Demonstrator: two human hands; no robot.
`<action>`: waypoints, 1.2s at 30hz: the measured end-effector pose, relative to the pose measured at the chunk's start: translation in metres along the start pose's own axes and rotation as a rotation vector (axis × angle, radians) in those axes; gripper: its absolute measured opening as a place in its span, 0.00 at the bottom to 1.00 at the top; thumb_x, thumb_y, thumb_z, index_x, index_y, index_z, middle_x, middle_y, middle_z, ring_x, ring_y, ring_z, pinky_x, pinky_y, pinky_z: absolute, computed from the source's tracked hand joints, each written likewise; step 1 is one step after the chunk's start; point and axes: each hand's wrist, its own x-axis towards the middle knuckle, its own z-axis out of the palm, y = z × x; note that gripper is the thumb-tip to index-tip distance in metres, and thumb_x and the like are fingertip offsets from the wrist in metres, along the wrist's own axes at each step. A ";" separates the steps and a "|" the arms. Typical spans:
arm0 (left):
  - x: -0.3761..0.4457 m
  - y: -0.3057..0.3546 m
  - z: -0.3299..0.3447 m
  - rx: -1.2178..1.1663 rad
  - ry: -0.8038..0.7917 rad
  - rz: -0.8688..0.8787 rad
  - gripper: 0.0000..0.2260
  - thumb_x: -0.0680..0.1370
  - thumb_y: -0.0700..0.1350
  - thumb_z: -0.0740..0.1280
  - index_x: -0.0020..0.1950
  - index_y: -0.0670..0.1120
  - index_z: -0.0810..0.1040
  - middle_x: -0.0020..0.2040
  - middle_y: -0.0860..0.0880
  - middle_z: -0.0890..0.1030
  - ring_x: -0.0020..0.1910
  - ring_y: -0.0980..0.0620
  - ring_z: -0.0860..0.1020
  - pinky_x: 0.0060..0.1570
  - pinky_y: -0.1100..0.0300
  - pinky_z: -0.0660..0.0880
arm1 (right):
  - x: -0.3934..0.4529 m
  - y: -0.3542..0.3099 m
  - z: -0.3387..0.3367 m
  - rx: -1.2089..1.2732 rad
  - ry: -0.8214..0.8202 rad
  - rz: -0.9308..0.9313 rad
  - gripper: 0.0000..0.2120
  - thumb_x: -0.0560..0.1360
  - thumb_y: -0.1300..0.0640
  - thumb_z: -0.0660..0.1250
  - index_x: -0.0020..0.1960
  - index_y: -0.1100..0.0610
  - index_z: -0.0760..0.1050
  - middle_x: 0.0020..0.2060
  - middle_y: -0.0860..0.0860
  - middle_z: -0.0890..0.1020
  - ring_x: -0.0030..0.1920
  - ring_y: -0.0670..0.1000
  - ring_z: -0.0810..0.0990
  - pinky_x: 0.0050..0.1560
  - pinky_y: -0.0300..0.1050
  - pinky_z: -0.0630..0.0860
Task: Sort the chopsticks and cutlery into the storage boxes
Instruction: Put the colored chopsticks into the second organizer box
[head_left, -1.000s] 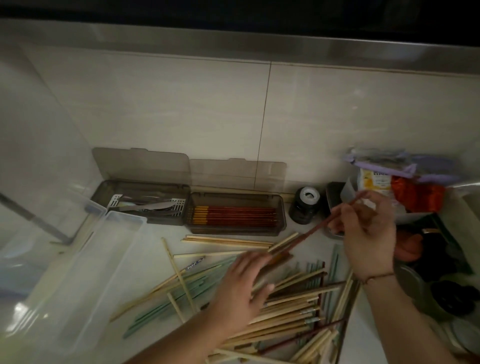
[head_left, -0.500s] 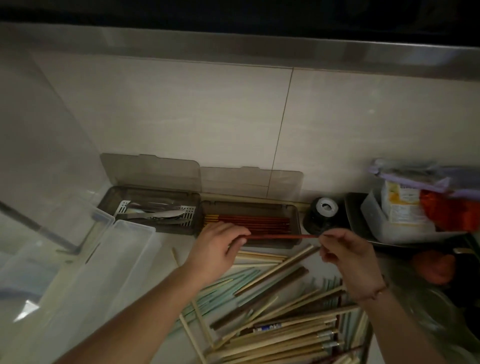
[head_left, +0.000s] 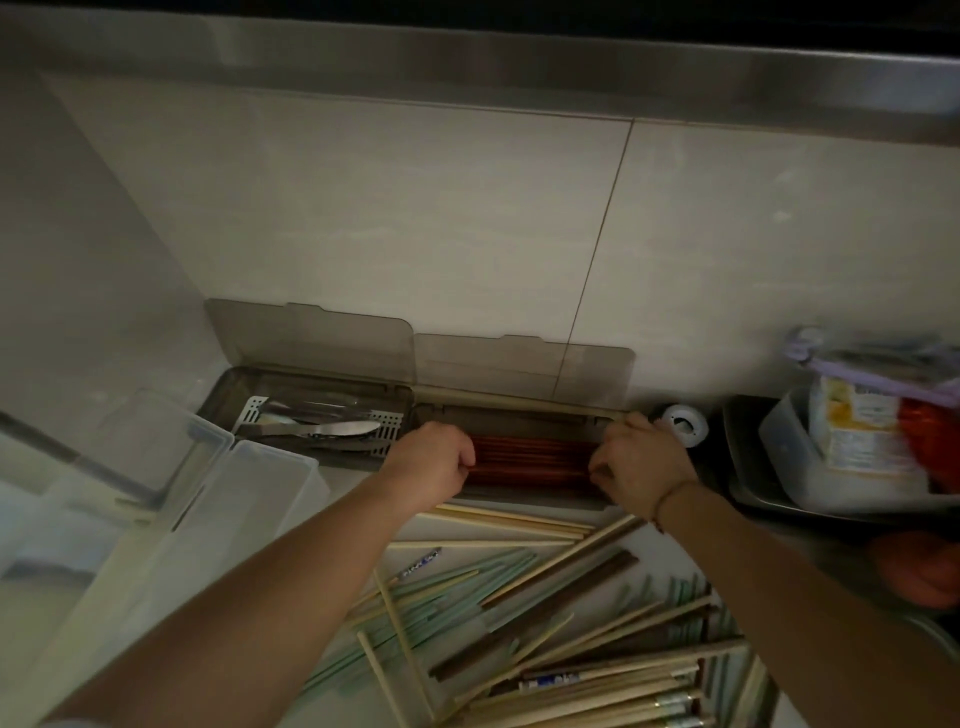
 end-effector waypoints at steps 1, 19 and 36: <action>0.003 0.001 -0.001 -0.012 -0.019 -0.022 0.08 0.75 0.43 0.69 0.50 0.54 0.84 0.52 0.51 0.83 0.49 0.51 0.81 0.55 0.54 0.78 | 0.002 -0.002 0.000 -0.030 -0.020 0.003 0.12 0.76 0.44 0.61 0.55 0.42 0.80 0.53 0.47 0.76 0.59 0.53 0.68 0.55 0.48 0.62; -0.058 0.045 0.039 -0.036 0.455 0.498 0.12 0.75 0.47 0.64 0.55 0.47 0.83 0.54 0.48 0.79 0.53 0.46 0.76 0.52 0.54 0.76 | -0.170 -0.004 0.037 0.539 0.554 0.312 0.04 0.71 0.55 0.70 0.44 0.53 0.82 0.37 0.47 0.80 0.38 0.49 0.77 0.40 0.43 0.77; -0.202 0.061 0.162 0.244 0.019 0.770 0.16 0.77 0.57 0.61 0.63 0.57 0.73 0.69 0.55 0.70 0.71 0.49 0.66 0.69 0.47 0.58 | -0.320 -0.097 0.140 0.536 0.477 0.432 0.14 0.72 0.45 0.62 0.49 0.48 0.83 0.47 0.48 0.80 0.40 0.55 0.79 0.40 0.42 0.76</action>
